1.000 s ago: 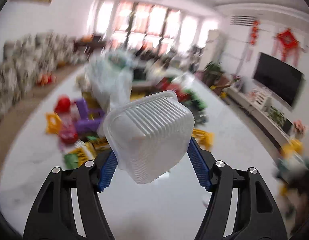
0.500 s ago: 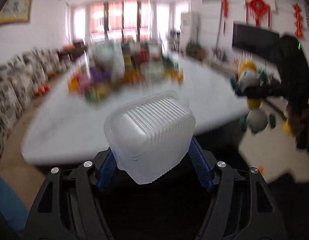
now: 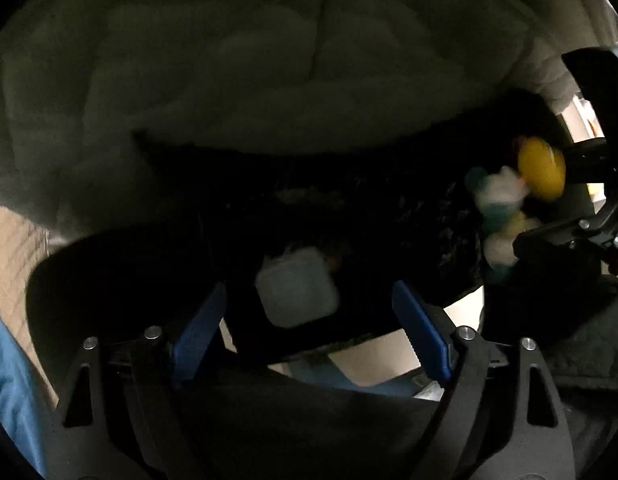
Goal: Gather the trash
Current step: 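Carry the snowman and container down into the bin and open both tools, then grasp the yellow toy microscope with right tool while left tool grasps clear wrapped cup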
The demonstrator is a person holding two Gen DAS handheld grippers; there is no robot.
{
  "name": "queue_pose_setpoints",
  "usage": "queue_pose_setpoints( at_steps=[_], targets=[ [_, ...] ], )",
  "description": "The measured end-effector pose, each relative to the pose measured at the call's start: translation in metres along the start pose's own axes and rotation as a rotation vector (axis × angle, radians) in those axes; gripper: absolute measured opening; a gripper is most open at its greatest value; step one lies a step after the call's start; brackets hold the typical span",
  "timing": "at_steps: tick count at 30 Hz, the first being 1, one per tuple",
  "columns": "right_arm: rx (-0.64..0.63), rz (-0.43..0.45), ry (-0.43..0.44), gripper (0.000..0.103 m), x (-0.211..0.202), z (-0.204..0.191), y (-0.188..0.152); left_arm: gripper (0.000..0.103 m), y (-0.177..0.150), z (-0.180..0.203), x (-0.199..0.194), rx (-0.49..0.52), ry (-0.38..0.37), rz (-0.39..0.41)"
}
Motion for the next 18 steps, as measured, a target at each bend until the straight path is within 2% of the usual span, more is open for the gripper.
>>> queue_pose_setpoints(
  at_steps=[4,9,11,14,16,17,18],
  targets=[
    [0.020,0.032,0.040,0.062,-0.014,0.004,-0.002,0.083,0.006,-0.005,0.001,-0.001,0.005,-0.003],
    [-0.002,0.126,0.052,0.062,-0.070,-0.008,-0.015,0.083,0.006,-0.009,-0.029,-0.015,-0.021,0.072],
    [-0.057,0.209,0.086,0.062,-0.111,-0.029,-0.016,0.083,0.004,-0.004,-0.050,0.002,-0.017,0.116],
    [-0.121,0.434,0.106,0.062,-0.203,-0.043,-0.004,0.083,0.004,0.013,-0.099,0.070,-0.002,0.220],
    [-0.108,0.570,0.053,0.065,-0.248,-0.033,0.017,0.083,0.008,0.024,-0.129,0.118,-0.007,0.293],
    [-0.079,0.665,-0.029,0.072,-0.274,-0.019,0.037,0.083,0.012,0.033,-0.148,0.147,-0.010,0.339],
    [-0.052,0.719,-0.096,0.074,-0.288,-0.005,0.053,0.083,0.017,0.038,-0.164,0.169,-0.012,0.378]
  ],
)
Point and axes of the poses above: each gripper's, at about its wrist camera, not at the fingertips, and x roughly the way its jaws point, z to its right, y to its top, the point moved 6 cm from there along x, roughly the way its jaws point, and after that the axes turned 9 degrees about -y, right-handed, at the moved point
